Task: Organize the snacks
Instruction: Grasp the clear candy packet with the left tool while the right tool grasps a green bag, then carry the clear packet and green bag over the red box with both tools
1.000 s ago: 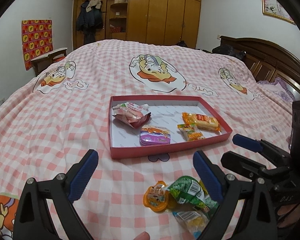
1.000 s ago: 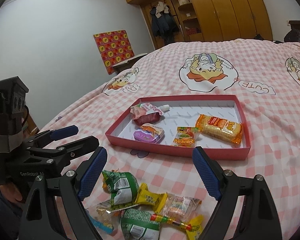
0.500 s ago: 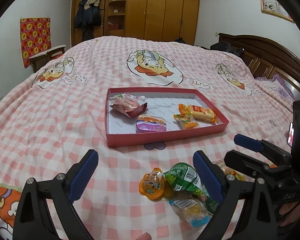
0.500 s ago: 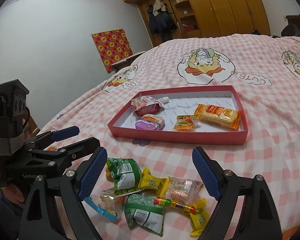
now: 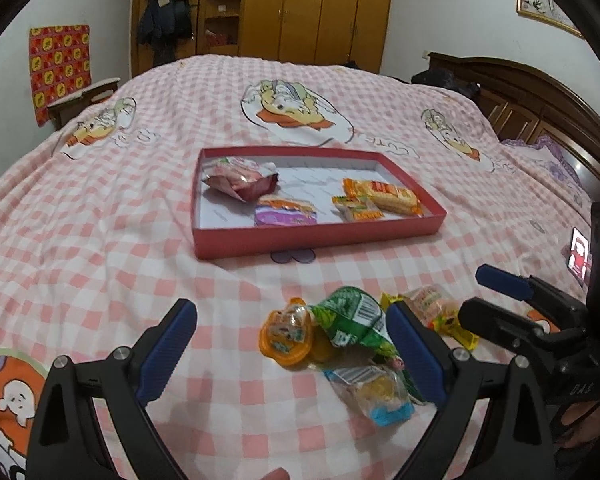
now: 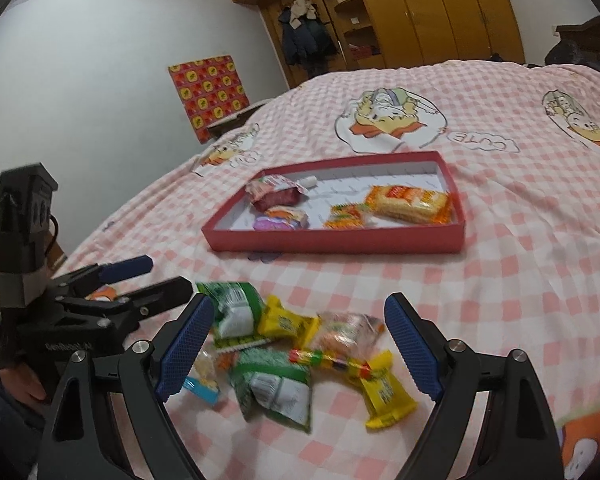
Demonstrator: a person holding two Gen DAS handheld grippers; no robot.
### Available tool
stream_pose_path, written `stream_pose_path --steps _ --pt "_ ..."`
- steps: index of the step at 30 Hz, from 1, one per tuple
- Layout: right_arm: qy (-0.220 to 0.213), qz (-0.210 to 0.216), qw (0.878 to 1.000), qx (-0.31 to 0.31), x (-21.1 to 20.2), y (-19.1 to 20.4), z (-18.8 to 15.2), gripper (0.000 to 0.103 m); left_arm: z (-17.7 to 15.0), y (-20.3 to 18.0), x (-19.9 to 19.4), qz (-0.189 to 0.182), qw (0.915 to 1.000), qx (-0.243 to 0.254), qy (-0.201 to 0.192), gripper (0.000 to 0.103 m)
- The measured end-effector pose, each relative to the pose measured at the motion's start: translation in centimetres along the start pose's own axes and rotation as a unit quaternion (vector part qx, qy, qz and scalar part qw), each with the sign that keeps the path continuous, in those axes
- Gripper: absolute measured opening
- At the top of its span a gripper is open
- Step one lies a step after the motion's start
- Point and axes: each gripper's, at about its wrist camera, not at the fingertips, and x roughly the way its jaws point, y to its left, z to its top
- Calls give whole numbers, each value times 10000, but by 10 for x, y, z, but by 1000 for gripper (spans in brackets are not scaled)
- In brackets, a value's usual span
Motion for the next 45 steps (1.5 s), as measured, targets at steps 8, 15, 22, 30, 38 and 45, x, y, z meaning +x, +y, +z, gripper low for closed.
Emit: stream_pose_path --steps 8,15,22,30,38,45 --pt "171 -82 9998 12 -7 -1 -16 89 -15 -7 2 -77 9997 75 209 97" --pt "299 -353 9977 494 -6 -21 -26 89 -34 -11 -12 -302 9987 -228 344 88" --pt "453 -485 9964 537 -9 -18 -38 89 -43 -35 3 -341 9974 54 631 69" --pt "400 -425 9983 33 -14 8 -40 79 -52 -28 4 -135 9976 -136 672 29" --pt "857 -504 9936 -534 17 37 -42 50 -61 -16 -14 -32 9989 -313 355 29" --pt "958 -653 9894 -877 29 42 -54 44 -65 -24 -14 -16 9993 -109 356 29"
